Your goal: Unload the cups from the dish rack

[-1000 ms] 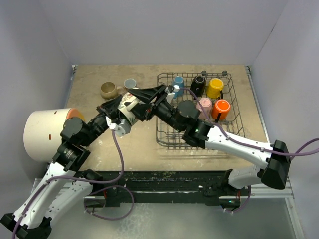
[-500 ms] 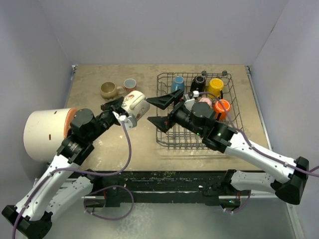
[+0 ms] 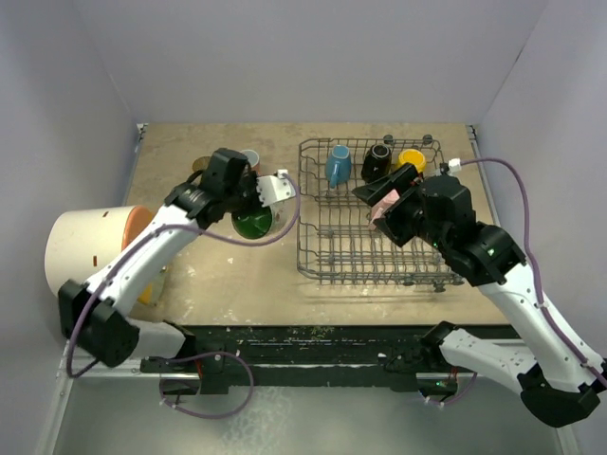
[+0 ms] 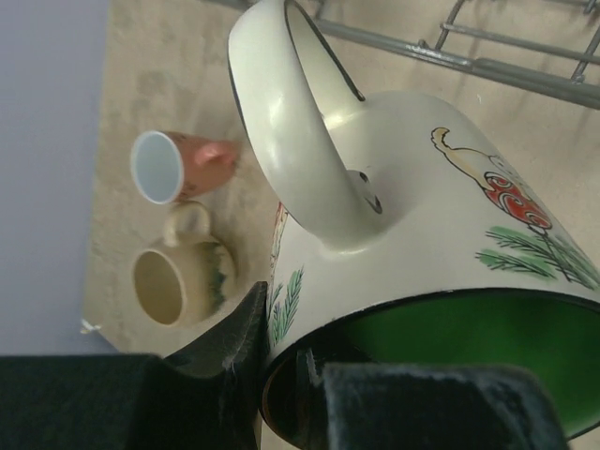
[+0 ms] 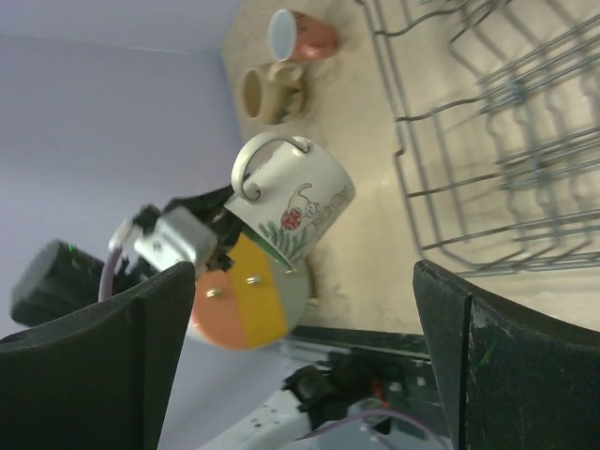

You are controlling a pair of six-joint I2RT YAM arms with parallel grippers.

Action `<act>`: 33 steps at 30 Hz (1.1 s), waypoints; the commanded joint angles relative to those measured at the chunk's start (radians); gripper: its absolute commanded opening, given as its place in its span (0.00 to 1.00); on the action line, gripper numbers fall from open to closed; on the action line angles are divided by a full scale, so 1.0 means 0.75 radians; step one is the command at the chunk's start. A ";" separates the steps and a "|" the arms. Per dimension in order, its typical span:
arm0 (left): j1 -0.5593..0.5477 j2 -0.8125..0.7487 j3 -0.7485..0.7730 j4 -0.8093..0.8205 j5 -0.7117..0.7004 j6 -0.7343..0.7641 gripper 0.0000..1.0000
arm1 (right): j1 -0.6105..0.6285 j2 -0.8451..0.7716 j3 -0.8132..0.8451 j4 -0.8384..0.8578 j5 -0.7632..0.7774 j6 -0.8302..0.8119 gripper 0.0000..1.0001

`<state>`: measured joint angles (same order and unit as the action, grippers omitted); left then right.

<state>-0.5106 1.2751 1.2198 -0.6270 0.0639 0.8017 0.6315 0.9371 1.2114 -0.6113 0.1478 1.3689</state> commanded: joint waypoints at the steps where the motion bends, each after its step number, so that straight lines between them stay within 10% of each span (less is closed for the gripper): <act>1: 0.027 0.178 0.217 -0.078 -0.098 -0.144 0.00 | -0.022 0.061 0.164 -0.331 0.220 -0.270 1.00; 26: 0.167 0.940 0.677 -0.235 -0.047 -0.262 0.00 | -0.087 0.076 -0.043 -0.412 0.380 -0.369 1.00; 33: 0.167 0.913 0.746 -0.276 0.001 -0.261 0.39 | -0.091 0.092 -0.018 -0.463 0.431 -0.374 1.00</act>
<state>-0.3927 2.0029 1.7042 -0.8516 0.0177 0.6220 0.5682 1.0122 1.1790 -0.9268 0.4084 1.1053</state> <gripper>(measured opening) 0.333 0.998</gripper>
